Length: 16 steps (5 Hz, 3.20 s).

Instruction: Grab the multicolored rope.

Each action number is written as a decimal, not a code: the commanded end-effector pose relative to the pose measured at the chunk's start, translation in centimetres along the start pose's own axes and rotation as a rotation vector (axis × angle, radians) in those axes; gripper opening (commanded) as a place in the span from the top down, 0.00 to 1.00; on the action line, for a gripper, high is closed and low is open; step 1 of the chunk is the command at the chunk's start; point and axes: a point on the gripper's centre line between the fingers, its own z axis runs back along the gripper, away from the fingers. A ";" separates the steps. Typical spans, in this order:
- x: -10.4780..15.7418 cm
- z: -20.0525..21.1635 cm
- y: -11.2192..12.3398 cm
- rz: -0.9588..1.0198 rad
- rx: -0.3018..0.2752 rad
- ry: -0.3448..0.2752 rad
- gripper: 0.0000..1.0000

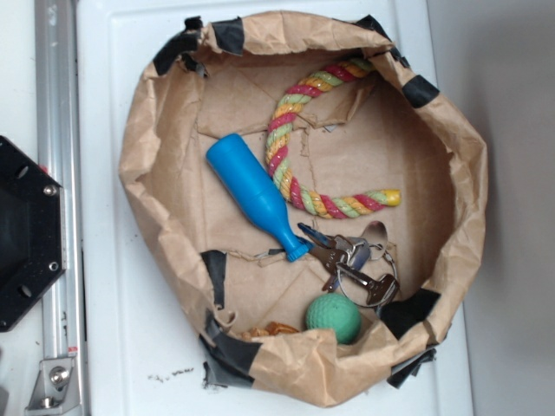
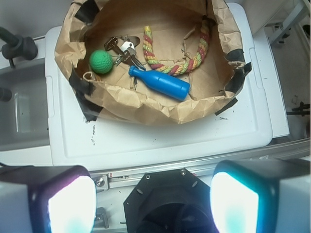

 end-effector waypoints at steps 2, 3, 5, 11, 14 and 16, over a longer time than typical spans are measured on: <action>4.0 -1.9 -0.3 -0.114 0.024 -0.028 0.00; 8.6 -6.0 -0.3 -0.324 0.030 -0.117 0.00; 12.3 -15.1 2.4 -0.282 0.036 0.018 0.00; 13.9 -25.7 0.7 -0.171 0.106 0.228 0.00; 13.3 -24.9 4.0 -0.035 0.058 0.252 1.00; 13.0 -20.1 3.0 -0.066 0.117 0.149 1.00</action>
